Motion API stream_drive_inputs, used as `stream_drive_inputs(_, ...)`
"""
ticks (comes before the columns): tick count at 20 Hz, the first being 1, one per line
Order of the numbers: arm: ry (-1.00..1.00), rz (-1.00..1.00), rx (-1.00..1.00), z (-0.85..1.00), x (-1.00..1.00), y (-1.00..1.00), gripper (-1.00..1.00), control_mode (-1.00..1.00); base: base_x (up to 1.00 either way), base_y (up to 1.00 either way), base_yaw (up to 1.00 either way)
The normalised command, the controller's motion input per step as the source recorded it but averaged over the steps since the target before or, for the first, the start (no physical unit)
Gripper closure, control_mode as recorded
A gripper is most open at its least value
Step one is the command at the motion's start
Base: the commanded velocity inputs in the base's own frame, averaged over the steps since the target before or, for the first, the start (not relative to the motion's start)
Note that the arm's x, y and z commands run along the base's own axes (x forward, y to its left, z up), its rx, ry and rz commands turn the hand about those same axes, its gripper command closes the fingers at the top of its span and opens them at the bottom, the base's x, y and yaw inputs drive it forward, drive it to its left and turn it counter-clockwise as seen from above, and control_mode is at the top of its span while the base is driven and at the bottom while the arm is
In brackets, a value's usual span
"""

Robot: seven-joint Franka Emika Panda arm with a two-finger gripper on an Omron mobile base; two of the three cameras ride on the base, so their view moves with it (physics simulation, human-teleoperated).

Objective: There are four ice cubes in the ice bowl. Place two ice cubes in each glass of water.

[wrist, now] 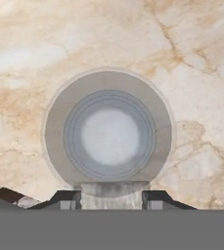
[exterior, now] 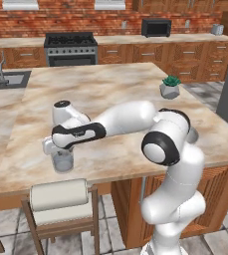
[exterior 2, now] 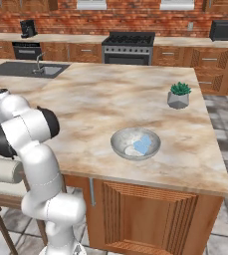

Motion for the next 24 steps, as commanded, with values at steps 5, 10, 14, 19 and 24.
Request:
stream_drive_inputs(5, 0.0, 0.0, 0.0, -0.15, 0.12, 0.0, 1.0, -1.0, 0.0, 0.0, 0.0)
stream_drive_inputs(10, 0.0, 0.0, 0.0, -0.12, 0.09, 0.0, 1.0, -1.0, 0.0, 0.0, 0.0)
stream_drive_inputs(14, 0.0, 0.0, 0.0, -0.12, 0.11, 0.0, 1.0, -1.0, 0.0, 0.0, 0.0)
stream_drive_inputs(19, 0.0, 0.0, 0.0, -0.13, 0.21, 0.04, 1.0, -1.0, 0.0, 0.0, 0.0)
stream_drive_inputs(24, 0.0, -0.02, 0.0, 0.0, 0.28, 0.19, 1.0, -1.0, 0.0, 0.0, 0.0)
